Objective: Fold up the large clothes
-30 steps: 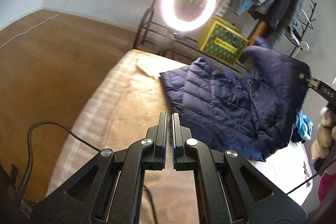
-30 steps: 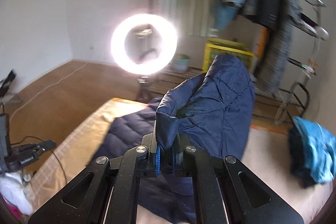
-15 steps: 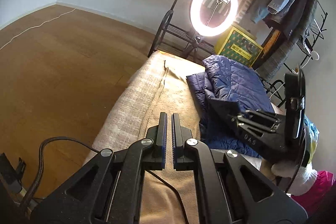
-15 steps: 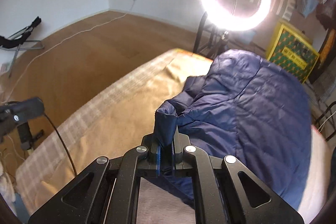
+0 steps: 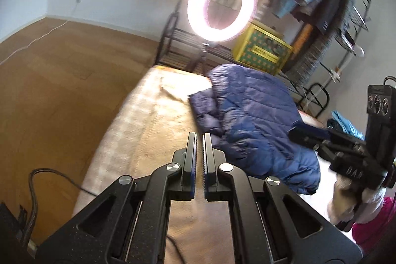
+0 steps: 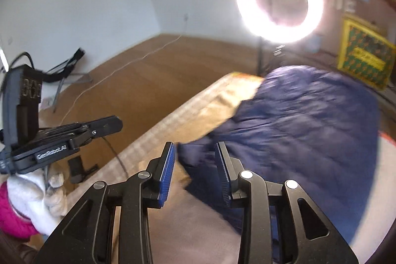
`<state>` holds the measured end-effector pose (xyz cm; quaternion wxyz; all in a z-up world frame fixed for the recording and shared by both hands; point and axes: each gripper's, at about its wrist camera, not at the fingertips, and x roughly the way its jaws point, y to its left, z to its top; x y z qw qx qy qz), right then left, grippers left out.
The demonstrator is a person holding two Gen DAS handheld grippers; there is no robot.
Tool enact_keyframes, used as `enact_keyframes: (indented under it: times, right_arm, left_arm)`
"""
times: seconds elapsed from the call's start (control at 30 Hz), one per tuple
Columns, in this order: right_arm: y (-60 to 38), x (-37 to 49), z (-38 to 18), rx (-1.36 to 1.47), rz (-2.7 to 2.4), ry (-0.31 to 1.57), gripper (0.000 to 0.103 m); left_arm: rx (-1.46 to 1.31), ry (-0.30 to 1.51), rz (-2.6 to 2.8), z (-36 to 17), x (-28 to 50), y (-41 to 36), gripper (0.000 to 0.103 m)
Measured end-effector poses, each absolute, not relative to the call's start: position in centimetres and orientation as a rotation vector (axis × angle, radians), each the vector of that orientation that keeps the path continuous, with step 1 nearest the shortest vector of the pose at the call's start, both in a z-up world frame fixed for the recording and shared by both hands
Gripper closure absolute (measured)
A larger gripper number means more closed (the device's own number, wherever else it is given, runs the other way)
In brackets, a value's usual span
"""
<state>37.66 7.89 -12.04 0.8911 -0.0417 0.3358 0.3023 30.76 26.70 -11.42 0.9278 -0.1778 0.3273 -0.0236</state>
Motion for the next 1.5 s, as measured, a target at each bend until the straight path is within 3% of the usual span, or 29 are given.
enact_keyframes:
  times: [0.3, 0.6, 0.77, 0.9, 1.2, 1.5]
  right_arm:
    - [-1.8, 41.4, -12.4, -0.048, 0.366, 0.726, 0.071]
    - [-2.9, 42.6, -17.5, -0.138, 0.344, 0.802, 0.071]
    - [-3.2, 42.4, -19.7, -0.161, 0.362, 0.841, 0.071]
    - [-4.0, 42.7, -18.4, -0.148, 0.430, 0.860, 0.071]
    - [-8.5, 47.4, -12.7, -0.048, 0.347, 0.709, 0.071]
    - [-9.9, 55.8, -12.7, 0.035, 0.261, 0.682, 0.071]
  left_arm:
    - [-0.203, 0.750, -0.155, -11.6, 37.4, 19.5, 0.102]
    - [-0.143, 0.912, -0.138, -19.4, 38.9, 17.4, 0.102]
    - [-0.121, 0.921, -0.149, -19.8, 38.2, 17.2, 0.102]
    - [-0.153, 0.902, -0.159, -18.5, 37.7, 18.0, 0.102]
    - [-0.187, 0.808, -0.174, -13.3, 39.2, 19.3, 0.102]
    - [-0.143, 0.852, -0.189, -15.4, 43.1, 17.5, 0.101]
